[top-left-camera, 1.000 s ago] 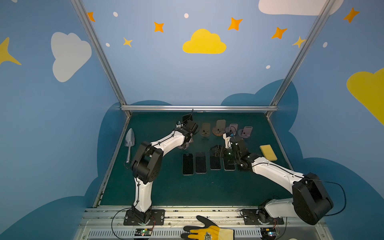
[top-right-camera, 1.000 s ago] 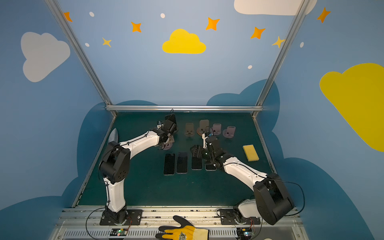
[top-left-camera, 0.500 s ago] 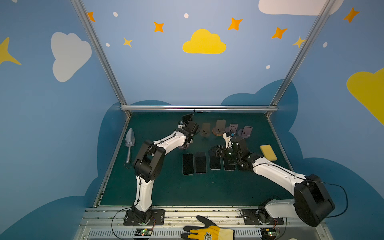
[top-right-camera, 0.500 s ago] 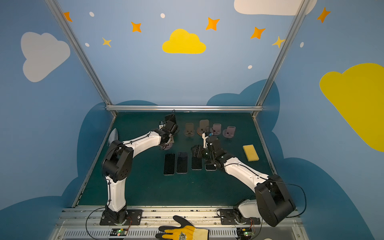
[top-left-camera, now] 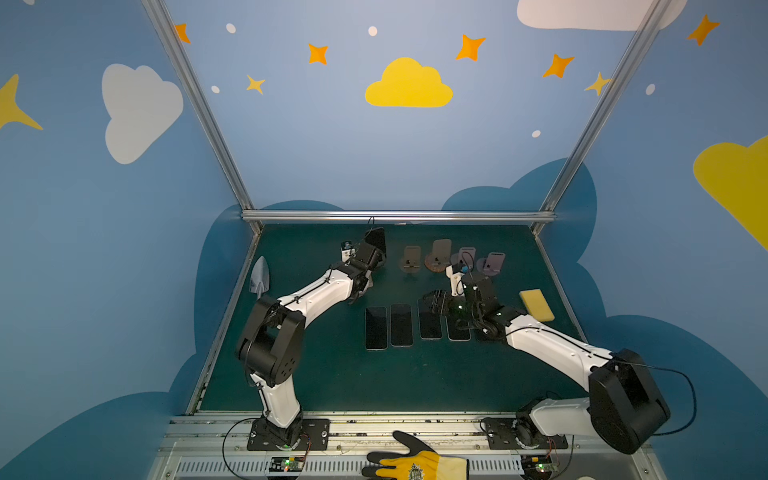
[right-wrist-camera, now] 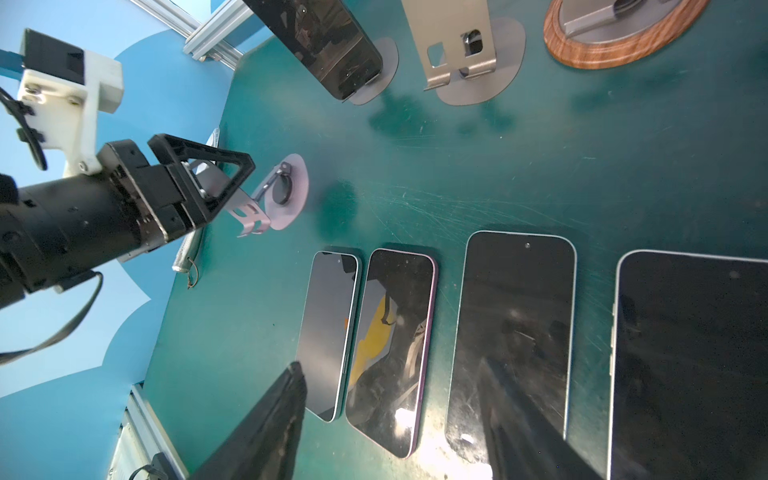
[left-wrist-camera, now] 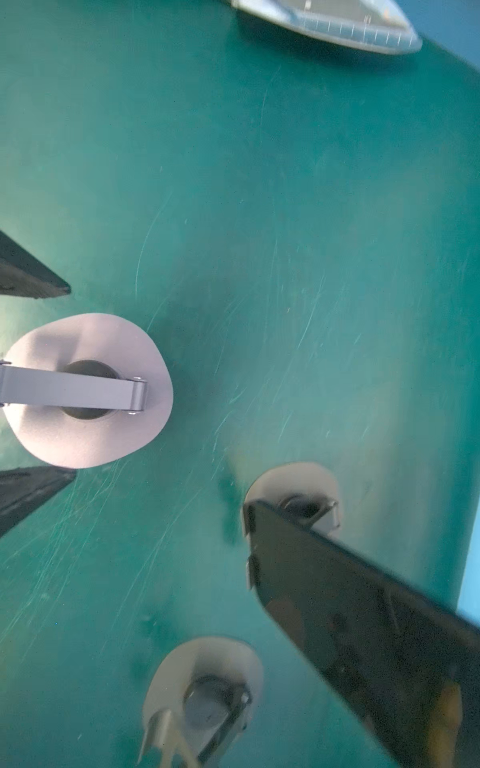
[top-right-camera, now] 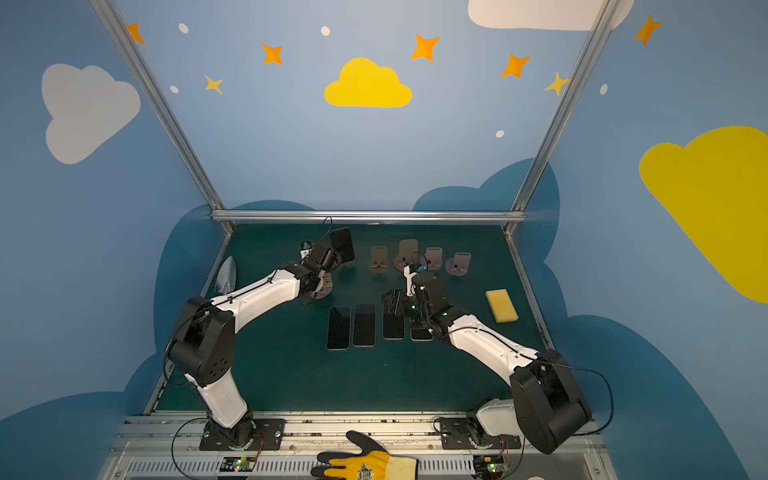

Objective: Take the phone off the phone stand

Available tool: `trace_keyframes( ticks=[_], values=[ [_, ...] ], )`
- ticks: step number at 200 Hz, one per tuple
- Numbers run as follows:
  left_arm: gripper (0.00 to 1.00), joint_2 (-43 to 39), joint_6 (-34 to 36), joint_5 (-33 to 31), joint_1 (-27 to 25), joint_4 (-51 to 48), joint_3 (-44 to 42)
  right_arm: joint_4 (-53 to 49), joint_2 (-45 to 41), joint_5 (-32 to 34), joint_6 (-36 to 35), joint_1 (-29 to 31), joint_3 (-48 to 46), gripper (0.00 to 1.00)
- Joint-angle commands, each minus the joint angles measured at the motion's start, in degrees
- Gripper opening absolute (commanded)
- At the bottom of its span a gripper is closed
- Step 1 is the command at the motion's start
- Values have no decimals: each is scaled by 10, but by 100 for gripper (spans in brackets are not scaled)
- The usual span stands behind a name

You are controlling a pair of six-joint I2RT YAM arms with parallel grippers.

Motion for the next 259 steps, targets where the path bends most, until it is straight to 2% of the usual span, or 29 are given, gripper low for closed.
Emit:
trace_keyframes(
  ticks=[1,30,79,136,172,193,207,217,233,259],
  values=[
    [58,-18,19,-3,26,-4,-9,3,-2,-2,-4,2,-1,66],
    [58,-13,34,10,75,-8,3,2,0,-2,-5,3,1,66],
    [58,40,62,50,151,-17,63,1,-3,2,-6,3,0,65],
    [57,154,58,68,194,-86,179,0,-9,7,-10,3,-2,66],
    [58,166,37,73,208,-97,182,-4,-3,3,-16,3,4,66],
    [64,165,35,81,210,-110,188,-6,-3,10,-18,3,5,68],
    [79,163,41,87,211,-131,207,-6,0,10,-19,4,7,69],
    [89,162,45,113,213,-158,232,-6,2,10,-20,5,7,70],
    [95,149,46,143,212,-202,273,-9,10,10,-25,8,12,72],
    [100,91,43,186,212,-210,286,-16,22,15,-37,13,21,75]
  ],
)
